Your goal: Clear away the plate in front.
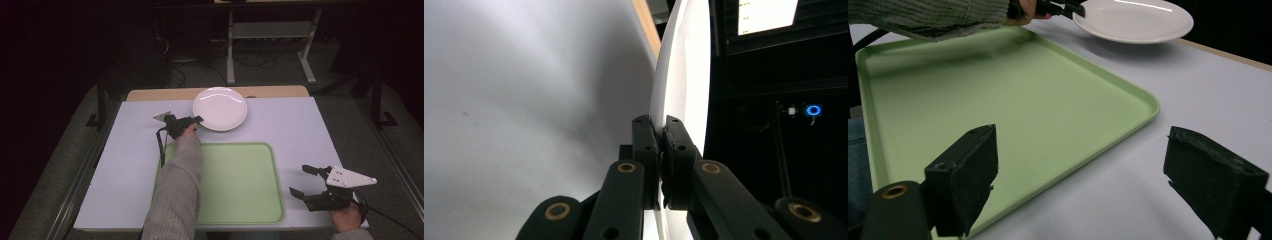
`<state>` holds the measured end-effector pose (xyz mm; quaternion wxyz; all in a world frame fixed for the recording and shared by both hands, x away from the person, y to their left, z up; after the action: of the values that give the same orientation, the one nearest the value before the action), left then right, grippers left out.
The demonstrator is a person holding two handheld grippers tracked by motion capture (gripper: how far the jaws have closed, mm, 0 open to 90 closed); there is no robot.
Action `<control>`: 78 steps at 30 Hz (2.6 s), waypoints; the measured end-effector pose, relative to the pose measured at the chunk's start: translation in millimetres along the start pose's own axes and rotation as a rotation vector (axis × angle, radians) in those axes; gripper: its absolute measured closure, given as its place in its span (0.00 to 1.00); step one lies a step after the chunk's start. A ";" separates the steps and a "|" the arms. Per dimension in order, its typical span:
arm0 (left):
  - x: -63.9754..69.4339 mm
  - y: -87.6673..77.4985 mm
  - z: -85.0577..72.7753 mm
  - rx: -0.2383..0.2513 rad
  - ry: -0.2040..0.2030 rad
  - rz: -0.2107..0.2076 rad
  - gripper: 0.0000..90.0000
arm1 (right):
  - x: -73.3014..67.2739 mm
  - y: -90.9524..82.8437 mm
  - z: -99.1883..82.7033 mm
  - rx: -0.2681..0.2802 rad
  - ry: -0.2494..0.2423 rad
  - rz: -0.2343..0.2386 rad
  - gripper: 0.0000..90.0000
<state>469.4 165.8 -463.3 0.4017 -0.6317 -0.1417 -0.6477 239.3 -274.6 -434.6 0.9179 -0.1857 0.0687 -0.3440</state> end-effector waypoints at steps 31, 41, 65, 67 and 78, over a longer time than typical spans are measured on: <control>8.7 -71.9 18.4 0.024 0.067 -0.093 0.96 | -0.3 -0.2 -0.4 -0.005 -0.004 -0.015 0.15; 1.9 -99.8 18.7 0.034 0.094 -0.094 0.96 | -0.6 0.4 -0.3 -0.011 -0.008 -0.019 0.15; -18.2 -135.7 9.8 0.018 0.138 -0.082 0.96 | -2.3 0.9 0.4 -0.017 -0.017 -0.025 0.15; -19.9 -137.5 8.6 0.012 0.144 -0.075 0.96 | -2.5 1.1 0.5 -0.018 -0.017 -0.024 0.15; -25.7 -144.8 0.7 -0.011 0.171 -0.069 0.96 | -3.0 1.1 0.9 -0.018 -0.022 -0.027 0.15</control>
<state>365.6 267.4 -440.2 0.3860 -0.5713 -0.1251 -0.7134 237.9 -271.6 -434.1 0.9121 -0.1986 0.0592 -0.3536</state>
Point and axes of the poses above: each handheld gripper's, and its own axes: y roughly forward along the jaws, z roughly out of its top, x roughly to its right, the point moved 1 cm from there along y, roughly forward along the jaws, and after that the axes turned 2 degrees about -z, right-handed, at the moved point
